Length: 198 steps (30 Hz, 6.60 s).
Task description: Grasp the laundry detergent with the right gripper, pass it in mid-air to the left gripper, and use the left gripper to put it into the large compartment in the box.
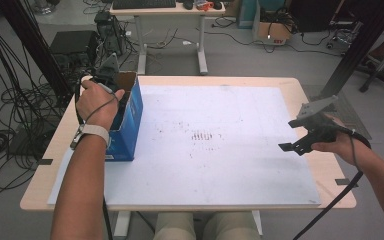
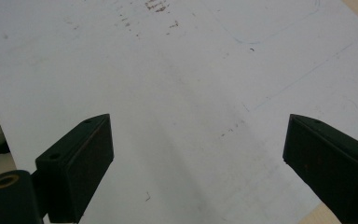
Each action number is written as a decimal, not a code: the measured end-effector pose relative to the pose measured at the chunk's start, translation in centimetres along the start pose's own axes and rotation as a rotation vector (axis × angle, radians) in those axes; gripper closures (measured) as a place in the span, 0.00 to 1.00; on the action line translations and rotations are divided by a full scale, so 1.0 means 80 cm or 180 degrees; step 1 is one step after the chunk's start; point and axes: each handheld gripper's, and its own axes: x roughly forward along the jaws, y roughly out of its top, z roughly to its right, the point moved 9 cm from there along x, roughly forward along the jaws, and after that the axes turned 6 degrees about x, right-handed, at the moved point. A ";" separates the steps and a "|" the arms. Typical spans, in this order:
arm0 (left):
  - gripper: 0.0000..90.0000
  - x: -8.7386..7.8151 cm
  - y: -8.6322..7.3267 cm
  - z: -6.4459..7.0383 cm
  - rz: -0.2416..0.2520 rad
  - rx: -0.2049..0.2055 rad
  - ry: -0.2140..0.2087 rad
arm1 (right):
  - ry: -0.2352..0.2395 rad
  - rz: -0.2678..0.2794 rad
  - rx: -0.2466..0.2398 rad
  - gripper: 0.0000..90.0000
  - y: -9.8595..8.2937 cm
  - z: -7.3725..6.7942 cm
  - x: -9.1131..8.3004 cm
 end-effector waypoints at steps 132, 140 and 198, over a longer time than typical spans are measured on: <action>0.42 0.004 -0.009 -0.007 -0.0018 -0.0051 0.0036 | 0.0001 0.0027 -0.0030 0.09 0.004 -0.004 -0.001; 0.42 0.004 -0.009 -0.007 -0.0023 -0.0049 0.0027 | 0.0002 0.0041 -0.0018 0.09 0.004 -0.004 0.000; 0.16 -0.025 0.004 -0.011 0.0508 -0.0109 -0.0207 | 0.0035 -0.0028 -0.0058 0.09 0.006 -0.010 0.002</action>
